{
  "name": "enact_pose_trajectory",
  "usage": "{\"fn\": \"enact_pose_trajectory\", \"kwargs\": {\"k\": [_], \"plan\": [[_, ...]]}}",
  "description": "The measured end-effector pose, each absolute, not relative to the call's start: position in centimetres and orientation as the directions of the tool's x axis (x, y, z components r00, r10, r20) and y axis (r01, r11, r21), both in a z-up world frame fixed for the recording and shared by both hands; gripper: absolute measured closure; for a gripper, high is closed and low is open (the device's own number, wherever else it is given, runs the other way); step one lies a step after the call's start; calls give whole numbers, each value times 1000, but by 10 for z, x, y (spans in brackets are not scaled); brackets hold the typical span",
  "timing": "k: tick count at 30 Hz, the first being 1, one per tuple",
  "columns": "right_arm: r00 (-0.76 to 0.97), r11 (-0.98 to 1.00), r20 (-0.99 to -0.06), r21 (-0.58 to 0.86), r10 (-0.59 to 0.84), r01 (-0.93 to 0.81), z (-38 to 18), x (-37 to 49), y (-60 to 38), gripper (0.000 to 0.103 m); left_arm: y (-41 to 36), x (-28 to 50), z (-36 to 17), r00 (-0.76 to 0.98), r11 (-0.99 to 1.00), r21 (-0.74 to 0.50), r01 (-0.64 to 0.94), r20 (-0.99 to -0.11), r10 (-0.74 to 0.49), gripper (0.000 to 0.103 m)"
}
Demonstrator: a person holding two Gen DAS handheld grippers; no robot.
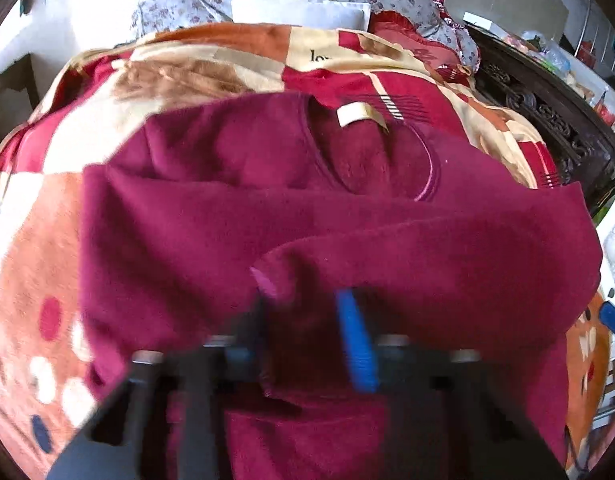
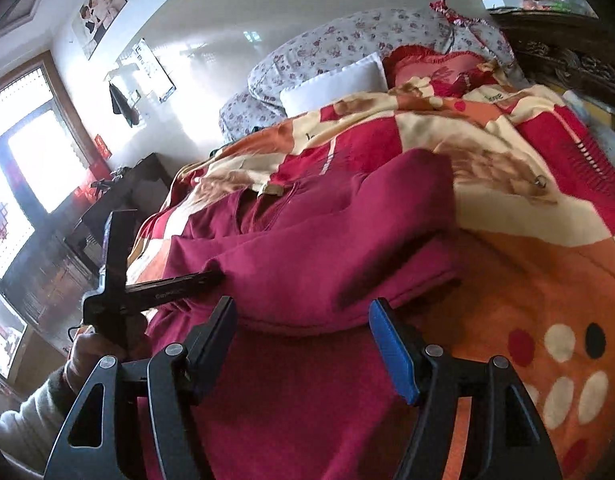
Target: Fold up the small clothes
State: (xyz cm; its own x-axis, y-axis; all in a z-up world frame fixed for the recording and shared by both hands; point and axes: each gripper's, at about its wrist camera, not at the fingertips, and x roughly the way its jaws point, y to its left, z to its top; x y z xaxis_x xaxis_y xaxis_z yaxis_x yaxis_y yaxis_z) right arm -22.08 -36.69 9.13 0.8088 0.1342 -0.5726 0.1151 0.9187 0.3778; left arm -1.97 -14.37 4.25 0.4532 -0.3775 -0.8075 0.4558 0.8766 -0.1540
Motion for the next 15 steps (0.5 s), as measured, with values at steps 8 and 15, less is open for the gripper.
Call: {"fn": "enact_pose_trajectory", "kwargs": {"k": [8, 15], "plan": [[818, 937, -574, 302, 34, 173, 109, -220, -374, 30, -84, -18, 109, 538, 870, -214, 444, -713, -450, 97], [723, 932, -691, 242, -28, 268, 78, -181, -372, 30, -56, 9, 80, 518, 911, -186, 367, -773, -367, 97]]}}
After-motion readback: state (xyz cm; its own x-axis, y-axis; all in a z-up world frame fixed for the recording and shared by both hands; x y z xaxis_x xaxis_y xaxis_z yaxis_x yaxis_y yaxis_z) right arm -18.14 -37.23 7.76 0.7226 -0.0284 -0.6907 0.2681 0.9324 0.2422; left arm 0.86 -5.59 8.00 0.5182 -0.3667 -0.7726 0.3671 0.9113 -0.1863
